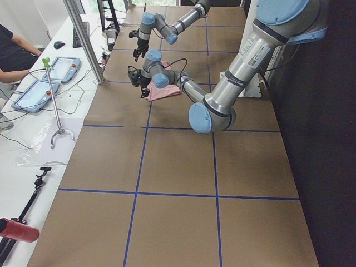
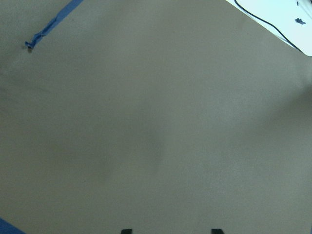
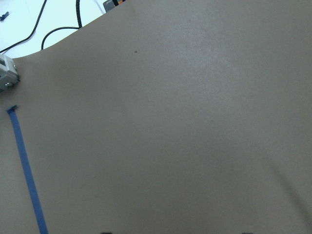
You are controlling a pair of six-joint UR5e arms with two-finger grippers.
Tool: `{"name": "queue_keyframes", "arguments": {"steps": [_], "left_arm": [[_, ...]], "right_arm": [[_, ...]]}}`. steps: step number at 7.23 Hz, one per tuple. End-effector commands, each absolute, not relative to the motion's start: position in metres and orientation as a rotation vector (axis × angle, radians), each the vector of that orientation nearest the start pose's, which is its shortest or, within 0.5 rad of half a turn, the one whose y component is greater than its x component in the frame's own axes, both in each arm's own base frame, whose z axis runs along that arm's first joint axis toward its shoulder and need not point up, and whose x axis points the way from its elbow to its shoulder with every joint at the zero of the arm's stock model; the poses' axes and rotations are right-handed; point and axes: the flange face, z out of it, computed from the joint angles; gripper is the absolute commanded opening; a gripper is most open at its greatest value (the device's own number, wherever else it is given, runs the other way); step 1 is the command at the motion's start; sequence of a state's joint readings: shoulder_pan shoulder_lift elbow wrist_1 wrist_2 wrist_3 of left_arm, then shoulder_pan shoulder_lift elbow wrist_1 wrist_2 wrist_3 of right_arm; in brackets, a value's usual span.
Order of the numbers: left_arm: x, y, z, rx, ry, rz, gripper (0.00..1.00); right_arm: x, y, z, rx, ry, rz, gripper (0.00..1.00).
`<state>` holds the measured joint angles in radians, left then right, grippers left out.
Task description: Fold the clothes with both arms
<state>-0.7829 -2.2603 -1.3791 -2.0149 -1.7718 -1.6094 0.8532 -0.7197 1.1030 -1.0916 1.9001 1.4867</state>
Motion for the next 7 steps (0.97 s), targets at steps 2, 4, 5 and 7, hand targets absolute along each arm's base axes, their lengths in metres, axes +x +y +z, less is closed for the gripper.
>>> {"name": "queue_keyframes", "arguments": {"steps": [2, 4, 5, 7], "left_arm": [[0.362, -0.601, 0.286, 0.183, 1.012, -0.479, 1.0], [0.254, -0.586, 0.302, 0.251, 0.943, -0.288, 1.0], [0.2, -0.582, 0.316, 0.295, 0.848, -0.194, 1.0], [0.087, -0.584, 0.375, 0.334, 0.683, -0.002, 1.0]], "right_arm": [[-0.351, -0.731, 0.309, 0.111, -0.858, 0.405, 1.0], [-0.235, -0.715, 0.38, 0.138, -0.714, 0.181, 1.0], [-0.159, -0.702, 0.413, 0.133, -0.674, 0.07, 1.0], [-0.019, -0.648, 0.492, 0.086, -0.694, -0.127, 1.0]]}}
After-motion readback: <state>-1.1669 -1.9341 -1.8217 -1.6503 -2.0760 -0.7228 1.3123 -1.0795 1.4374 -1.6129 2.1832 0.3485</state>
